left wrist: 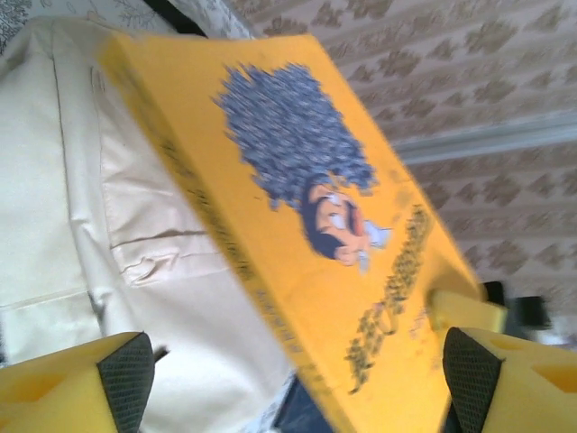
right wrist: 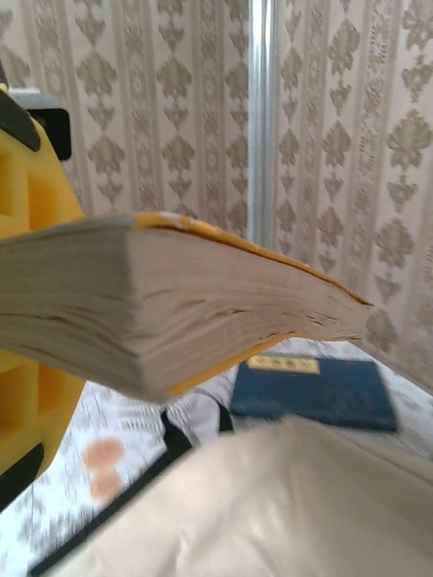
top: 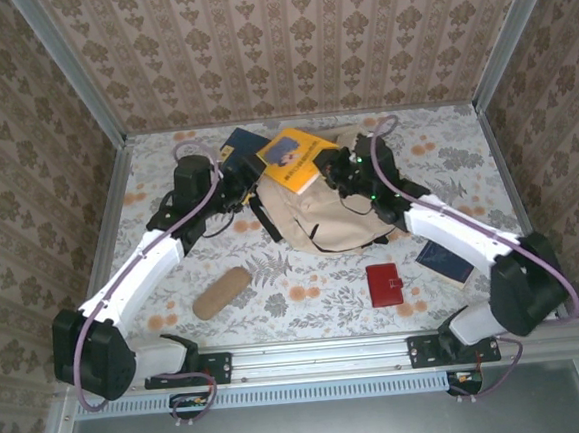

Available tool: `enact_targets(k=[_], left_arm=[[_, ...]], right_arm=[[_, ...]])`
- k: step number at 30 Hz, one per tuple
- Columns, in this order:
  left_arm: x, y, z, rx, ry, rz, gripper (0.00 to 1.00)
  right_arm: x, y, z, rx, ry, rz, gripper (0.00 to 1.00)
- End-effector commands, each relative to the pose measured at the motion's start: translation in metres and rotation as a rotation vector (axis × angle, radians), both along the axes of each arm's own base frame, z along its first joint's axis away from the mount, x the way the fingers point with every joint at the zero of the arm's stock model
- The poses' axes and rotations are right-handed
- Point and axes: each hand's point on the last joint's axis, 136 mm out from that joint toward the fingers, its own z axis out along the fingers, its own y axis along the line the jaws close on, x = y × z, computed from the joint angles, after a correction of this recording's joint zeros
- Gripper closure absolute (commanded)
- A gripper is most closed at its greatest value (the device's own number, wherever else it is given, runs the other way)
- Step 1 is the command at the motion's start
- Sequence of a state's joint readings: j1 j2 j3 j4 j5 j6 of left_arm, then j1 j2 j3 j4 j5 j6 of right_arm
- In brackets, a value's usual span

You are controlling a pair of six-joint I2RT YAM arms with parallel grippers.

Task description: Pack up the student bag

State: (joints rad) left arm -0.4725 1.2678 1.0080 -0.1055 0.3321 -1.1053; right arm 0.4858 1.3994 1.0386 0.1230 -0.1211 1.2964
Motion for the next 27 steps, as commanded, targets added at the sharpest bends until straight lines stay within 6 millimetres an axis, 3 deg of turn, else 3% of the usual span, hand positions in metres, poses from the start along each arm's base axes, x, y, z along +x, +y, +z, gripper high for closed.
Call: enact_targets(k=[1, 7, 11, 15, 21, 27], left_arm=[[-0.019, -0.009, -0.023, 0.233, -0.006, -0.138, 0.13], [-0.033, -0.052, -0.046, 0.513, -0.082, -0.373, 0.16], [-0.045, -0.096, -0.062, 0.674, -0.168, -0.540, 0.20], [-0.057, -0.139, -0.075, 0.738, -0.220, -0.700, 0.23], [-0.073, -0.194, -0.101, 0.790, -0.296, -0.911, 0.28], [-0.080, -0.228, -0.131, 0.886, -0.311, -1.053, 0.47]], right_arm=[[-0.024, -0.050, 0.022, -0.282, -0.085, -0.051, 0.91], [-0.064, -0.122, 0.026, -0.541, -0.040, -0.138, 0.91], [-0.095, -0.173, 0.018, -0.641, 0.033, -0.229, 0.90], [-0.119, -0.211, 0.008, -0.685, 0.112, -0.297, 0.90], [-0.144, -0.245, -0.009, -0.735, 0.214, -0.357, 0.90], [-0.157, -0.258, -0.020, -0.715, 0.256, -0.387, 0.90]])
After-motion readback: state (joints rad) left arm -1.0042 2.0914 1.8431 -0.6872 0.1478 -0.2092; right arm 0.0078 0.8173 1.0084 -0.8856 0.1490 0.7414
